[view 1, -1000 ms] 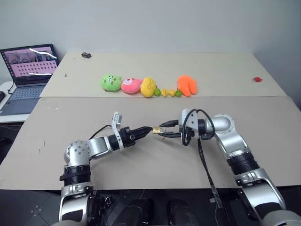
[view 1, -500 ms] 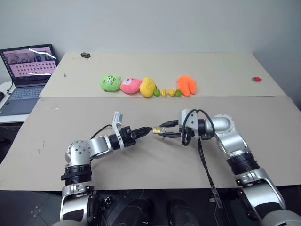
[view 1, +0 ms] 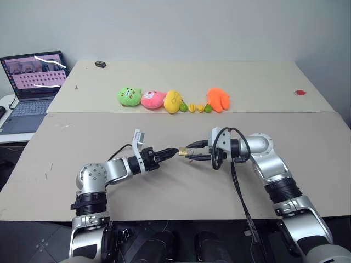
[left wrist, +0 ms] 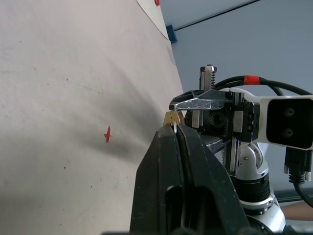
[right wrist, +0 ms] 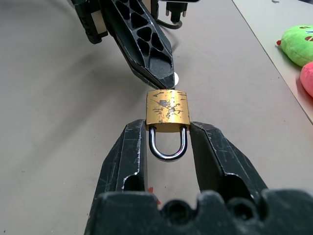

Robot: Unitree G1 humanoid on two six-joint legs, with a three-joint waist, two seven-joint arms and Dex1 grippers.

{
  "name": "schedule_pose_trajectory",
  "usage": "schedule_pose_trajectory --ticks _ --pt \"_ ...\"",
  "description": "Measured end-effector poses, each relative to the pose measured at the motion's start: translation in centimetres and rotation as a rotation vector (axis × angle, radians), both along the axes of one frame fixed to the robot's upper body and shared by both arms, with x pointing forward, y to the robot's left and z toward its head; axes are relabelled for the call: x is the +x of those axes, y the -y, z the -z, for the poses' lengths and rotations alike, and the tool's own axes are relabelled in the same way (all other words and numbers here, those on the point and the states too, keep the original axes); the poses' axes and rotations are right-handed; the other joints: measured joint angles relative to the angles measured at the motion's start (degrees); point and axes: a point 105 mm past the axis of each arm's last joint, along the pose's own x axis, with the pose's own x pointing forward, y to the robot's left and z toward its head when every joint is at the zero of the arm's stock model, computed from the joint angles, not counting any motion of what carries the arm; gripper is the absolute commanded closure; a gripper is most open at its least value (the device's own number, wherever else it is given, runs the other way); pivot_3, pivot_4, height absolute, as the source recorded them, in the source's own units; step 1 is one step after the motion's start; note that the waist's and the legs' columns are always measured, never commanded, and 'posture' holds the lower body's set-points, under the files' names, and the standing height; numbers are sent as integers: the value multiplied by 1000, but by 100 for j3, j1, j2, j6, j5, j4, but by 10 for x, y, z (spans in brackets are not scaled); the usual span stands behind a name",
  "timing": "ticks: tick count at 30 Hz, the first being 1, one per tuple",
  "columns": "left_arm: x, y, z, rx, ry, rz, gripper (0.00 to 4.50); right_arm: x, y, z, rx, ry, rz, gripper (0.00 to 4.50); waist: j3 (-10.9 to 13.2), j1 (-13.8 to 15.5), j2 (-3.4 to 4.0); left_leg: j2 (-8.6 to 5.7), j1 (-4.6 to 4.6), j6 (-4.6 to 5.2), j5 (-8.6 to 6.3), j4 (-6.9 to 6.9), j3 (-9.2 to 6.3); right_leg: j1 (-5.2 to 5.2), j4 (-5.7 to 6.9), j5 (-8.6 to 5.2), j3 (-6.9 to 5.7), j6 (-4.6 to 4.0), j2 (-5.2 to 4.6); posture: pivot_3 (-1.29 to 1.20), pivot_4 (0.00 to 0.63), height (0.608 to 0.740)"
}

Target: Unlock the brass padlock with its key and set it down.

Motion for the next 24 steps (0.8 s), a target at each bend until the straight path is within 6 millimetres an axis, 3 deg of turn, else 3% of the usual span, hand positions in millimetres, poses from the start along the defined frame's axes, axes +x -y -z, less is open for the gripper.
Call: schedule_pose_trajectory --ticks 2,7,13,19,24 --pt "-4 1 2 39 34 16 4439 0 0 1 -9 1 1 3565 0 0 0 0 -1 0 0 -1 0 0 0 0 0 0 0 0 150 740" --pt "-23 14 28 126 60 105 4439 1 -1 -3 -4 11 -3 3565 0 2 0 0 0 8 -5 -6 2 -1 -1 0 2 0 0 0 150 740" --pt "-10 5 15 80 124 31 4439 1 -1 -3 -6 13 -5 3565 0 5 0 0 1 37 -23 -5 1 -5 -1 0 0 0 0 0 150 740" --pt "8 -23 -12 -146 45 -73 4439 0 0 -2 -14 8 -15 3565 0 -7 0 0 1 19 -12 -2 1 -8 0 0 -1 0 1 0 150 740" --pt "-4 -24 -1 -114 -15 -30 4439 0 0 -3 -17 8 -15 3565 0 -6 0 0 1 -1 1 -3 2 -4 0 0 2 0 1 0 150 740"
